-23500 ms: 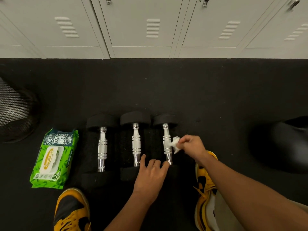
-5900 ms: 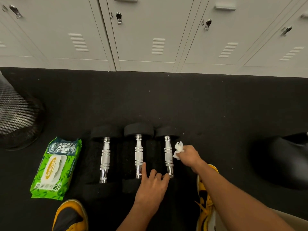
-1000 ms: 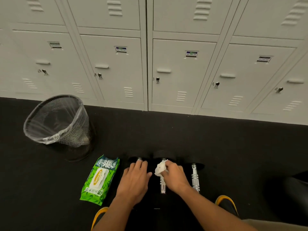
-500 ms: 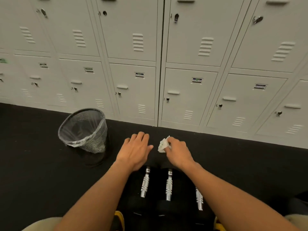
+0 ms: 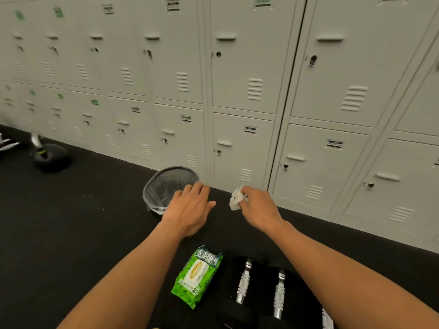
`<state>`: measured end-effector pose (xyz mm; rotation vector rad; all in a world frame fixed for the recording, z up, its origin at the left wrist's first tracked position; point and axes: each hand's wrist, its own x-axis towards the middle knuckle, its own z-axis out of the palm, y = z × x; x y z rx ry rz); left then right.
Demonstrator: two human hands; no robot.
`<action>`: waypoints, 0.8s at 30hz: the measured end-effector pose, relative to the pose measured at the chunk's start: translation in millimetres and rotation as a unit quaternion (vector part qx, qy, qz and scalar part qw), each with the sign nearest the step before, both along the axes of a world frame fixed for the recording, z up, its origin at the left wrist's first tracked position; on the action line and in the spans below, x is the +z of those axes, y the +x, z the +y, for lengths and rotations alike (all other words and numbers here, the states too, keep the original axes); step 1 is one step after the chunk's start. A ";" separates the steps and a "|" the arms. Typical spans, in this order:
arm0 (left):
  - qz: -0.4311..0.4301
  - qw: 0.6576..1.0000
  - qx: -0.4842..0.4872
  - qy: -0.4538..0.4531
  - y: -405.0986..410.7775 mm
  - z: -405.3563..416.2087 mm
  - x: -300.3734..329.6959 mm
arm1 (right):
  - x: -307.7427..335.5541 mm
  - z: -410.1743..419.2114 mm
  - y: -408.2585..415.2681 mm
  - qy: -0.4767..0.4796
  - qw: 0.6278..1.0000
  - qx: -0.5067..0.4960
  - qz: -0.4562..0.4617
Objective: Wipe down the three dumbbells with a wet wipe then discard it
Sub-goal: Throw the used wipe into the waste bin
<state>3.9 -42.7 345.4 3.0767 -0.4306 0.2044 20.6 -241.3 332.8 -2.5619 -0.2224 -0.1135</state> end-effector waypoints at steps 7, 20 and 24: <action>-0.020 0.999 0.038 -0.002 -6.7 59.6 8.2 | 12.6 52.3 1.9 -0.017 0.999 0.027 -0.010; -0.028 0.996 0.080 -0.021 -37.5 89.6 28.7 | 38.5 76.6 -21.2 -0.002 1.000 0.021 -0.016; -0.012 0.997 0.081 -0.003 -32.7 78.4 22.5 | 32.9 64.3 -18.5 0.008 1.000 0.020 -0.018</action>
